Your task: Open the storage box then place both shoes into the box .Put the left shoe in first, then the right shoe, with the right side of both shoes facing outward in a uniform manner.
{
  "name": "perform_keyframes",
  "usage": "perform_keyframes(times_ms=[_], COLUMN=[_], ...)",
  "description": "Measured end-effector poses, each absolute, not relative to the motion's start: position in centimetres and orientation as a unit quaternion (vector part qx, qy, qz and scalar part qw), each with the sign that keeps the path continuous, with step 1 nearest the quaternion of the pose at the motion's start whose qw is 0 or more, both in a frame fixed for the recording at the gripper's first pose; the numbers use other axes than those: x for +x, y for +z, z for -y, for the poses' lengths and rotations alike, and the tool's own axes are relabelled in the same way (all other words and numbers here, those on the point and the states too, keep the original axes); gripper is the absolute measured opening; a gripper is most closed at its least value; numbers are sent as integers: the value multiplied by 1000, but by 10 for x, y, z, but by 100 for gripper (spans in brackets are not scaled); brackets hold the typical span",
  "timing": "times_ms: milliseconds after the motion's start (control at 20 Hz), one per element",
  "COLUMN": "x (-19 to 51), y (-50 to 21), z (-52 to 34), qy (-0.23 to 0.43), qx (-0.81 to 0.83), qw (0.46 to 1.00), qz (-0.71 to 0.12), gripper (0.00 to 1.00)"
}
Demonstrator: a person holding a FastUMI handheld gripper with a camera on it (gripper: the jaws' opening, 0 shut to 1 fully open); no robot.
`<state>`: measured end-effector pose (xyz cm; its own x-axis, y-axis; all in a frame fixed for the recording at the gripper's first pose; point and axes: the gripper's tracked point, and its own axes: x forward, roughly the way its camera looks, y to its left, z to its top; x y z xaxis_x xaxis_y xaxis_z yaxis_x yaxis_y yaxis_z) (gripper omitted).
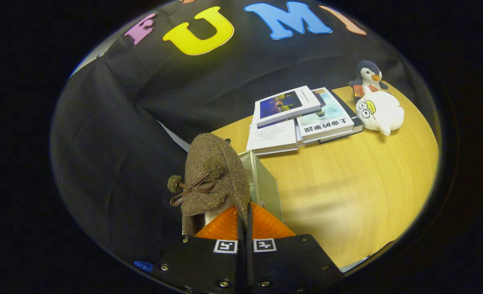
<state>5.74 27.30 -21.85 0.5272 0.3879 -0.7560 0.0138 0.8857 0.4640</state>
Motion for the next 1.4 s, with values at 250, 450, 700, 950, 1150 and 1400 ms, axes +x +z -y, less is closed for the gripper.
perform_keyframes(times_ms=[250,450,700,950,1150,1400], x=[55,55,54,50,44,31], y=[-248,-245,-217,-164,-120,-66], z=[-293,-300,-281,-246,-199,-141], qy=[93,108,117,132,142,148], qx=[219,234,203,175,129,84], qw=[838,843,872,908,935,961], qz=[-491,-471,-429,-358,-297,-218], gripper=[0,38,98,98,98,97])
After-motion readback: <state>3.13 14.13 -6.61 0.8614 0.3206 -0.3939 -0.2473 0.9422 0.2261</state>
